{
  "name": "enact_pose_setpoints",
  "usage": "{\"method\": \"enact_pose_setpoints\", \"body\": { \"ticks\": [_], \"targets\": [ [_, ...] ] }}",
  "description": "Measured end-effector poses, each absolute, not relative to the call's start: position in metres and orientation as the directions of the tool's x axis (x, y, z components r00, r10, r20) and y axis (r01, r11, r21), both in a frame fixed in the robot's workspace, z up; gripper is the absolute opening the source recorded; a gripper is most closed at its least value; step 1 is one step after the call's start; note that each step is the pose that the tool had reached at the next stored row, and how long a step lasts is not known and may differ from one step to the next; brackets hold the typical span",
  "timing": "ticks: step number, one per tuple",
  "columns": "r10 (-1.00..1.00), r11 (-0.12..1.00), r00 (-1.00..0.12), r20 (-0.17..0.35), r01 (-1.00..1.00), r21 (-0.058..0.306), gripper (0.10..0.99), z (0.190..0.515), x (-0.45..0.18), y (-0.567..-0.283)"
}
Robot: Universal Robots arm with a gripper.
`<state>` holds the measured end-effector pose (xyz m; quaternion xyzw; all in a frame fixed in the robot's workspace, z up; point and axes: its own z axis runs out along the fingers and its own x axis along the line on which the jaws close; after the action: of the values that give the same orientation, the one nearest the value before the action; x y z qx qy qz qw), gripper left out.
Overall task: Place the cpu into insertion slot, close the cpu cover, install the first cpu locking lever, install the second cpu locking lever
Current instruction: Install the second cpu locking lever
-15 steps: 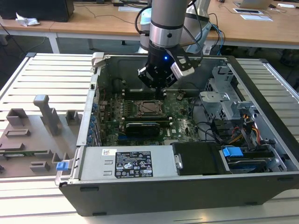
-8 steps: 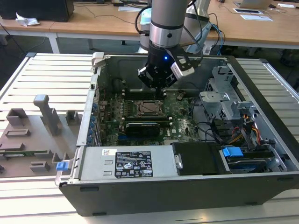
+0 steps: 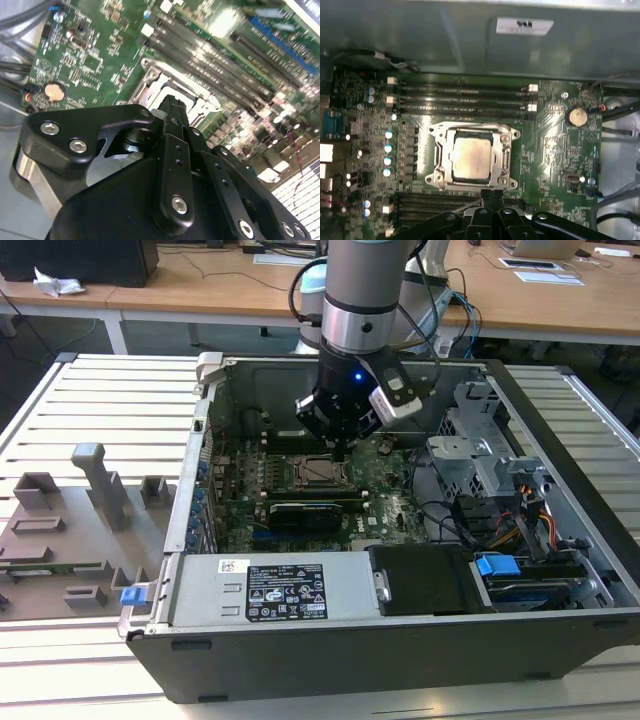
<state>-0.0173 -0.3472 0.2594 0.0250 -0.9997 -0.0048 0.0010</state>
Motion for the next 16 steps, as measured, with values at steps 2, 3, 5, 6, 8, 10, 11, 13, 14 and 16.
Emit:
{"method": "enact_pose_setpoints", "body": {
  "ticks": [2,3,5,6,8,10,11,13,14,16],
  "targets": [
    [-0.050,0.999,-0.999,0.002,-0.050,0.010,0.106,0.257,-0.017,-0.360],
    [-0.050,0.999,-0.999,0.002,-0.050,0.010,0.106,0.254,-0.017,-0.363],
    [-0.050,0.999,-0.999,0.002,-0.050,0.010,0.106,0.250,-0.017,-0.364],
    [-0.050,0.999,-0.999,0.002,-0.050,0.010,0.106,0.246,-0.018,-0.364],
    [-0.050,0.999,-0.999,0.002,-0.050,0.011,0.106,0.239,-0.020,-0.364],
    [-0.050,0.999,-0.999,0.001,-0.050,0.017,0.106,0.233,-0.029,-0.364],
    [-0.050,0.999,-0.999,0.001,-0.050,0.021,0.106,0.232,-0.037,-0.364],
    [-0.050,0.998,-0.999,0.000,-0.050,0.025,0.106,0.229,-0.052,-0.364],
    [-0.051,0.998,-0.999,0.000,-0.051,0.027,0.106,0.227,-0.059,-0.364],
    [-0.052,0.998,-0.999,0.000,-0.052,0.027,0.106,0.225,-0.065,-0.365]
  ]
}}
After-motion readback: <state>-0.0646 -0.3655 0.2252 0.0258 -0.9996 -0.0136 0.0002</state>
